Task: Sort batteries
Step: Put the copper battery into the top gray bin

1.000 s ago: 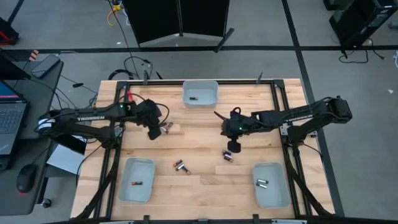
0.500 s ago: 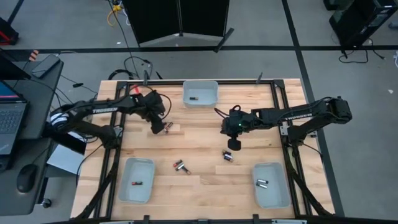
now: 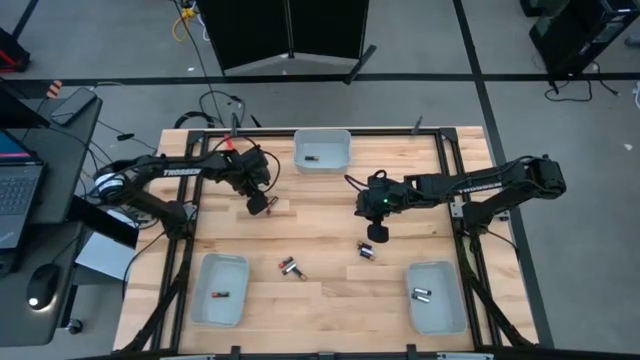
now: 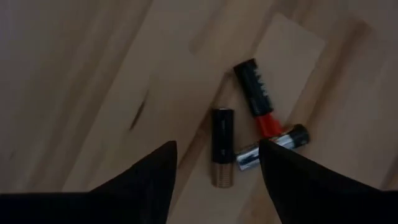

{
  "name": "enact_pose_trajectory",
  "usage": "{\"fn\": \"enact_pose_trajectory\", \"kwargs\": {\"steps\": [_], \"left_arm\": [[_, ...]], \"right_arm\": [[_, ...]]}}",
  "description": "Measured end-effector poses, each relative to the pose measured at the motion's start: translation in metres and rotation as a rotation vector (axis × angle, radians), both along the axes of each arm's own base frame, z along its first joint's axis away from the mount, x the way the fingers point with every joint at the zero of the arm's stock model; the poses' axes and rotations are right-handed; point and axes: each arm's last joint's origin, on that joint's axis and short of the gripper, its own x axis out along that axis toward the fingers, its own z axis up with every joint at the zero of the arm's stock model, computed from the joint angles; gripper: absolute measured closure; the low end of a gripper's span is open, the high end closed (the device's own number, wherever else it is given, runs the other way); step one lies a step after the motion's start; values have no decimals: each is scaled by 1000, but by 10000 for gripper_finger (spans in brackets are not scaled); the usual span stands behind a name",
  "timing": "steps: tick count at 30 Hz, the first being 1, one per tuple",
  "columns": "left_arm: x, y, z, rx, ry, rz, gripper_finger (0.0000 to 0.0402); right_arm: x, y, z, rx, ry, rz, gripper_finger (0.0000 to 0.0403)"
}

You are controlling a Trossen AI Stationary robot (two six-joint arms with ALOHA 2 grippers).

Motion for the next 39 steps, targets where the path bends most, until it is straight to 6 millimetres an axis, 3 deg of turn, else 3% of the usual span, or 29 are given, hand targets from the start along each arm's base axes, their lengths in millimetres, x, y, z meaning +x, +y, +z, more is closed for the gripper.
{"fn": "enact_pose_trajectory", "kwargs": {"steps": [20, 24, 31, 35, 39], "left_arm": [[9, 7, -22, 28, 70, -2, 202], [9, 8, -23, 51, 82, 3, 243], [6, 11, -23, 65, 96, 17, 357], [7, 13, -18, 62, 105, 4, 359], [17, 20, 5, 86, 109, -22, 359]], "right_arm": [[0, 0, 0, -20, 7, 23, 389], [0, 0, 0, -21, 7, 25, 389], [0, 0, 0, -36, 7, 39, 389], [0, 0, 0, -41, -1, 39, 389], [0, 0, 0, -43, -2, 38, 389]]}}
